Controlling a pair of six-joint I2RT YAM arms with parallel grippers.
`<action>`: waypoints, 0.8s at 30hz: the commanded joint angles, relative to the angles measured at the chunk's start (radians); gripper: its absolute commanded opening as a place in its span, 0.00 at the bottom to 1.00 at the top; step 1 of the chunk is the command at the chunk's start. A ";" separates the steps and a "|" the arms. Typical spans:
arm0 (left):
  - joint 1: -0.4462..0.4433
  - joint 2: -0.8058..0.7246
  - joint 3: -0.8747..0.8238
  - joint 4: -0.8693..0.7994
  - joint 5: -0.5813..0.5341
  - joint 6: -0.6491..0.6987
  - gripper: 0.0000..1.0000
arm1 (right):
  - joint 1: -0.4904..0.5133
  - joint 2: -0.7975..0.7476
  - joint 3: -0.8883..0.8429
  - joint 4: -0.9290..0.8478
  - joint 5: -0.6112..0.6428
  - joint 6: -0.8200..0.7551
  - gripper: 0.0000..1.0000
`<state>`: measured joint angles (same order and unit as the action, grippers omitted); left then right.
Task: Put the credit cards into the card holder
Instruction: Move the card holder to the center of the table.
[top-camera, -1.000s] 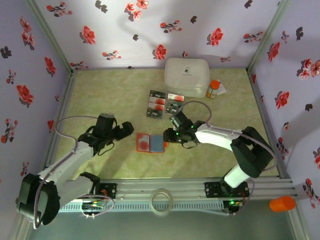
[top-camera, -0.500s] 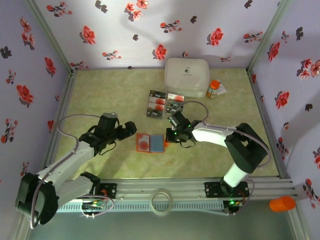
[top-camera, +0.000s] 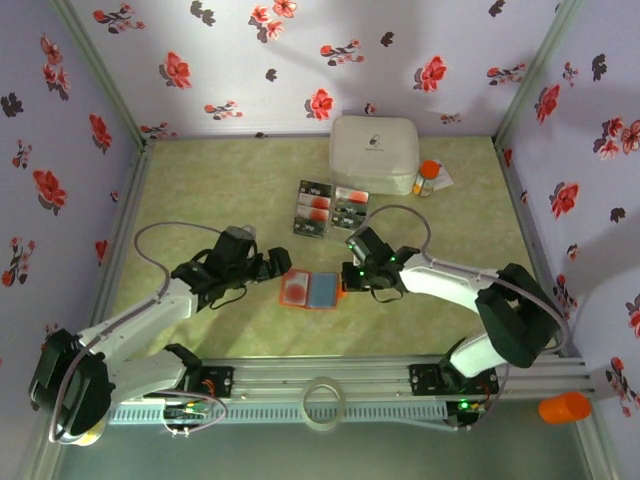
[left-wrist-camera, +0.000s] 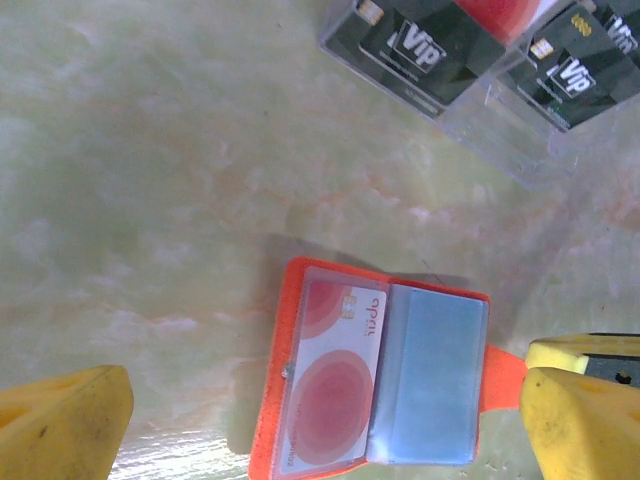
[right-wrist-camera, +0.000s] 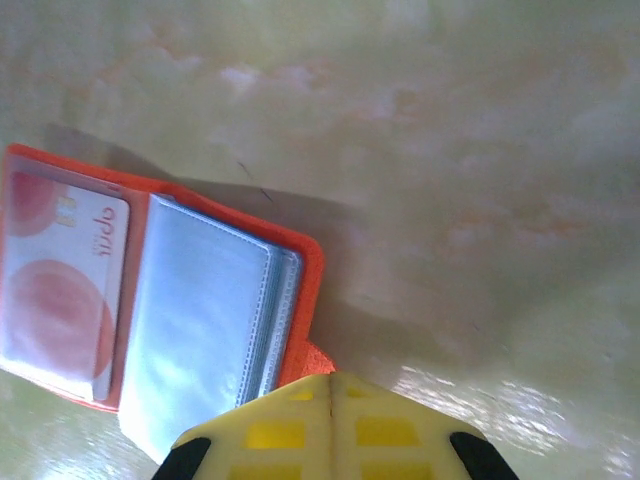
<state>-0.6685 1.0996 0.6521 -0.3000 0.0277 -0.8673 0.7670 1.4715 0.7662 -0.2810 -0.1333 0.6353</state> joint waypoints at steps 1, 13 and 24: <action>-0.039 0.039 0.037 0.035 -0.028 -0.028 1.00 | 0.008 -0.017 -0.019 -0.041 0.045 -0.024 0.00; -0.132 0.194 0.100 0.073 -0.043 -0.001 1.00 | -0.064 -0.012 0.006 -0.054 0.011 -0.076 0.13; -0.188 0.258 0.143 0.041 -0.104 0.045 0.98 | -0.081 -0.052 0.065 -0.044 -0.023 -0.024 0.17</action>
<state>-0.8349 1.3434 0.7574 -0.2470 -0.0353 -0.8547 0.6975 1.4128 0.8013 -0.3351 -0.1307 0.5873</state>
